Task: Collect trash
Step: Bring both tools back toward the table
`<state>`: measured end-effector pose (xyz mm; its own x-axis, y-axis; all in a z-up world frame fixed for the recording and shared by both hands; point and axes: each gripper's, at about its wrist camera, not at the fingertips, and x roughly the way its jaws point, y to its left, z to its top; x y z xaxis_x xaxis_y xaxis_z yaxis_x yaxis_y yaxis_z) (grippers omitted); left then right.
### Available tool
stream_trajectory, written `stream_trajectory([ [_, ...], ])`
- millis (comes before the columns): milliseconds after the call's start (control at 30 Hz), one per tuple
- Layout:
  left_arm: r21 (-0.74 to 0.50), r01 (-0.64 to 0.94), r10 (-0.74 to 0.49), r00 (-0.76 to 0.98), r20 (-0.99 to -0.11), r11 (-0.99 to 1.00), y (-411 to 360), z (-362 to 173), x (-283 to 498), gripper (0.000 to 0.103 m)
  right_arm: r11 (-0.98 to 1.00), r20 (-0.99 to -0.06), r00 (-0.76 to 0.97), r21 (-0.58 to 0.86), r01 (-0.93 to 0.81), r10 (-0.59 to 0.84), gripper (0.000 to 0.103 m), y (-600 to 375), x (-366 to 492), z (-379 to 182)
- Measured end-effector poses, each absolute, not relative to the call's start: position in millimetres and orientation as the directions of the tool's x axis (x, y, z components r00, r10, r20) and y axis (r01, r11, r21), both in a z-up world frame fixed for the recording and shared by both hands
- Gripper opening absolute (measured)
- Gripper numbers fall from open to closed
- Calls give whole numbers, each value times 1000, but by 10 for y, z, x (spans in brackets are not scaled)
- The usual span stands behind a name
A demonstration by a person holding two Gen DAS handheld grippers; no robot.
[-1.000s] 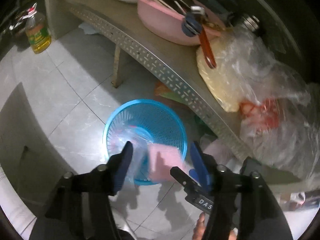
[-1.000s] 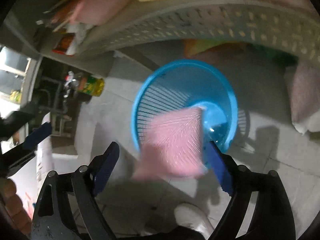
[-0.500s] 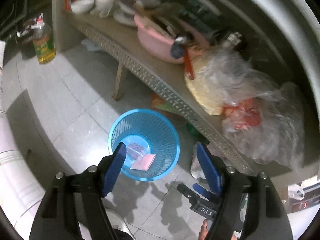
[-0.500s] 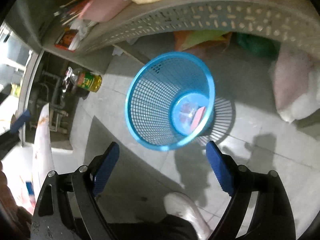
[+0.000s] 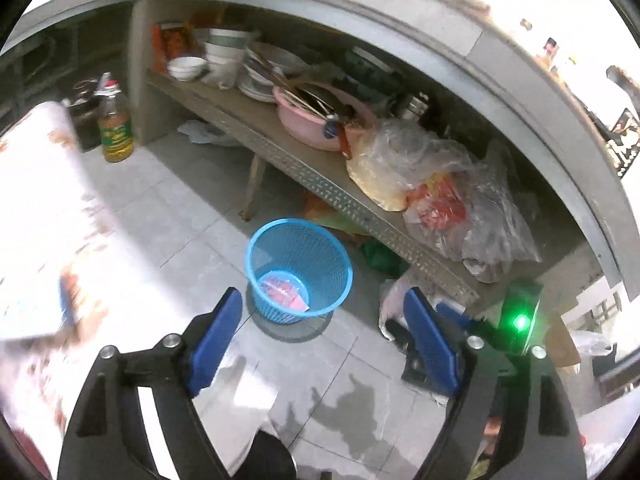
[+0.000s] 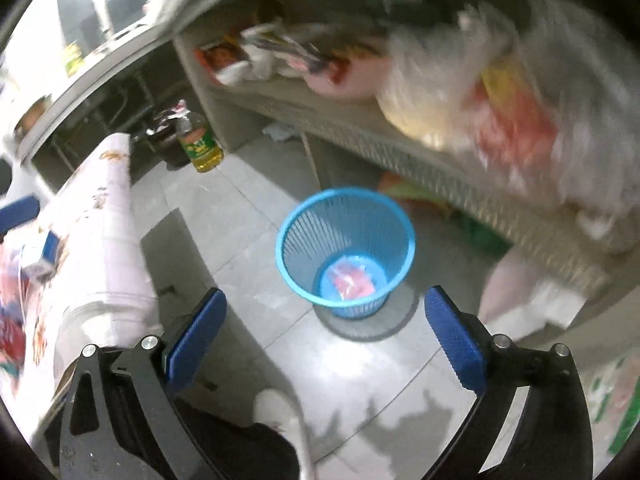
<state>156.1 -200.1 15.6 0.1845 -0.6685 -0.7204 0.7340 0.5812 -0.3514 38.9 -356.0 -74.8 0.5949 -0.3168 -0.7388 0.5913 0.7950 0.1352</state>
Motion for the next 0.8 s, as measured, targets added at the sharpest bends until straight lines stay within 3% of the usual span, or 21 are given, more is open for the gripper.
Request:
stream_trajectory([
  [133, -364, 683, -677, 262, -688, 634, -1423, 212, 1365, 96, 838, -691, 604, -5, 545, -397, 95, -3199, 469, -502],
  [333, -372, 583, -646, 377, -664, 723, -582, 203, 1104, 97, 864, -606, 654, -120, 488, -453, 95, -2793, 460, -263],
  [800, -524, 435, -680, 521, -516, 732, 748, 127, 857, 97, 963, -565, 818, 142, 229, -112, 95, -2247, 464, 137],
])
